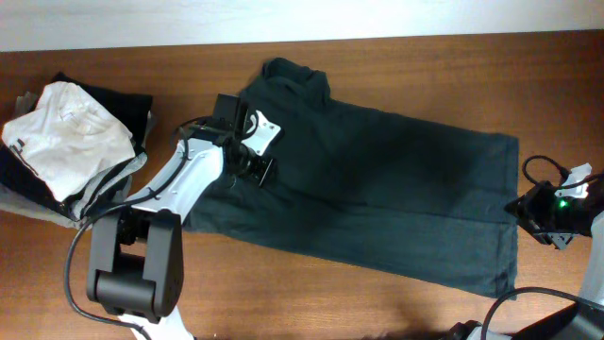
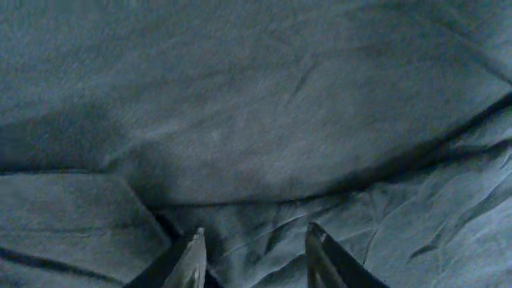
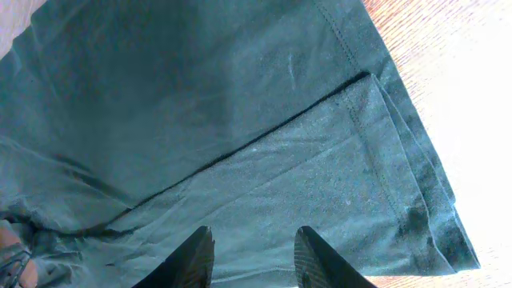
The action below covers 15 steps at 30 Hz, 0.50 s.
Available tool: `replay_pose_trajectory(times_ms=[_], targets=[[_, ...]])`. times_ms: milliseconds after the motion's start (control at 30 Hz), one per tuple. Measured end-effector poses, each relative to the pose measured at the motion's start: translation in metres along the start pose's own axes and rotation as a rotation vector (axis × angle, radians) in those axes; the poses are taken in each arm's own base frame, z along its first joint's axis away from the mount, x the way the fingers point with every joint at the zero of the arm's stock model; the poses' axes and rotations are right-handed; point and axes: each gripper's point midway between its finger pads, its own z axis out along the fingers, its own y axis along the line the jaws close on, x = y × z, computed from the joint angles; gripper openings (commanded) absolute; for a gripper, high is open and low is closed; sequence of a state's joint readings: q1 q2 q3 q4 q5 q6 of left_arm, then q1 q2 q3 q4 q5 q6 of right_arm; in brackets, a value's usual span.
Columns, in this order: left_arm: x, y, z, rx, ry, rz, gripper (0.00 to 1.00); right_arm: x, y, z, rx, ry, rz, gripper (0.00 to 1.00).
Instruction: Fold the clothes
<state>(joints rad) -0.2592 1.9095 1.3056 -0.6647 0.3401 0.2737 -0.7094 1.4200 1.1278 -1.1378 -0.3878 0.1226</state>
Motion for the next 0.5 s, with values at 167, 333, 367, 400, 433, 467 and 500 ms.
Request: replay_pose_trajectory(times_ms=[167,333,367,400,433,467,500], targets=[[0.014,0.0,0.001,-0.023,0.065,-0.009,0.38,0.0,0.0,0.0,0.0,0.0,-0.002,0.38],[0.02,0.003,0.0,-0.042,0.088,-0.014,0.27,0.0,0.0,0.0,0.0,0.0,-0.003,0.38],[0.02,0.003,0.0,-0.046,0.092,-0.014,0.22,0.0,0.0,0.0,0.0,0.0,-0.004,0.38],[0.021,0.005,0.0,-0.054,0.094,-0.012,0.18,0.0,0.0,0.0,0.0,0.0,-0.003,0.38],[0.021,0.005,0.0,-0.057,0.096,-0.013,0.14,0.0,0.0,0.0,0.0,0.0,-0.003,0.38],[0.021,0.005,0.0,-0.059,0.096,-0.013,0.08,0.0,0.0,0.0,0.0,0.0,-0.004,0.38],[0.021,0.006,0.0,-0.06,0.096,-0.01,0.02,0.0,0.0,0.0,0.0,0.0,-0.003,0.38]])
